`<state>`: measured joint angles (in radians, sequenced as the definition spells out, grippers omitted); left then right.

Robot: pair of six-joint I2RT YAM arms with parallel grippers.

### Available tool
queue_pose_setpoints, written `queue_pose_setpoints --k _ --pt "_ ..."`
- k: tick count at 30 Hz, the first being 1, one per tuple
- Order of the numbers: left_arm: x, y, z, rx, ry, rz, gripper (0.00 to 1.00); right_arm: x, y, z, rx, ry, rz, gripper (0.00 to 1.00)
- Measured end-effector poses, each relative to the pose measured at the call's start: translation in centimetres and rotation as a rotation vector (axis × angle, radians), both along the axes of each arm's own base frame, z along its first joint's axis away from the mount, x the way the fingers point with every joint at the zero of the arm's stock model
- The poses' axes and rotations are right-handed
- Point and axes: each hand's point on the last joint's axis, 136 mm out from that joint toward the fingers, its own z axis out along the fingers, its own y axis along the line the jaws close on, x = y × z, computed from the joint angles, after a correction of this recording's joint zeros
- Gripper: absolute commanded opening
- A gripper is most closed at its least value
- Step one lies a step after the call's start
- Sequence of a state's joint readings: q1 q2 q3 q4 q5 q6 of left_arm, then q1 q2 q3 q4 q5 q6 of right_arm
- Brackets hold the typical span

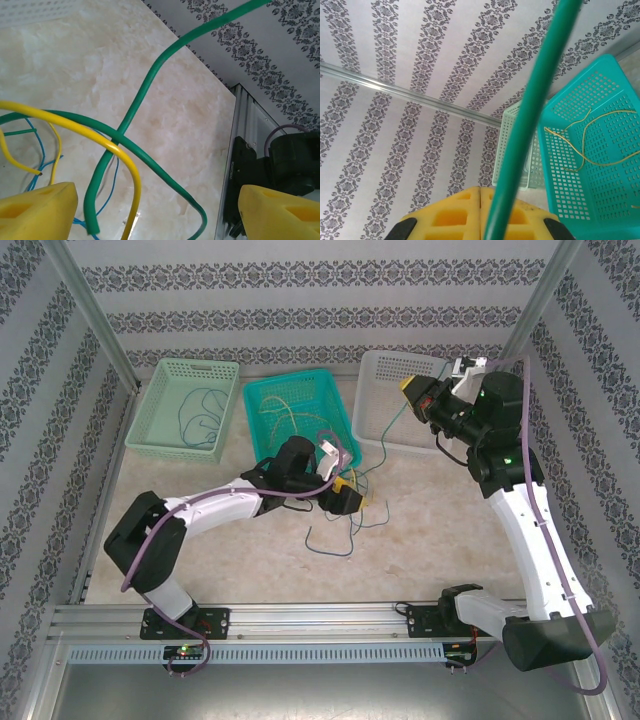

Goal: Untangle the cables

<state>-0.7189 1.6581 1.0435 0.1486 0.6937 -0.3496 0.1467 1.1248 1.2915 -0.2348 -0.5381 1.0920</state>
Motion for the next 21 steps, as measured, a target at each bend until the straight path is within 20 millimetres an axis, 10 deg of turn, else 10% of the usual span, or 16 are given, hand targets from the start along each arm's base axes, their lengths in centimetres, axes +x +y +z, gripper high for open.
queue_pose_setpoints --k 7,17,21 --pt "1.3 -0.9 -0.4 -0.002 0.063 0.05 0.71 0.2 -0.1 -0.1 0.0 0.003 -0.015 0.0" --pt "1.6 -1.6 -0.6 -0.016 0.093 0.08 0.04 0.1 -1.1 0.7 0.015 -0.037 -0.081 0.0" --pt "1.7 -1.6 -0.6 -0.01 0.079 0.09 0.02 0.0 -1.6 1.0 -0.012 -0.053 -0.11 0.0"
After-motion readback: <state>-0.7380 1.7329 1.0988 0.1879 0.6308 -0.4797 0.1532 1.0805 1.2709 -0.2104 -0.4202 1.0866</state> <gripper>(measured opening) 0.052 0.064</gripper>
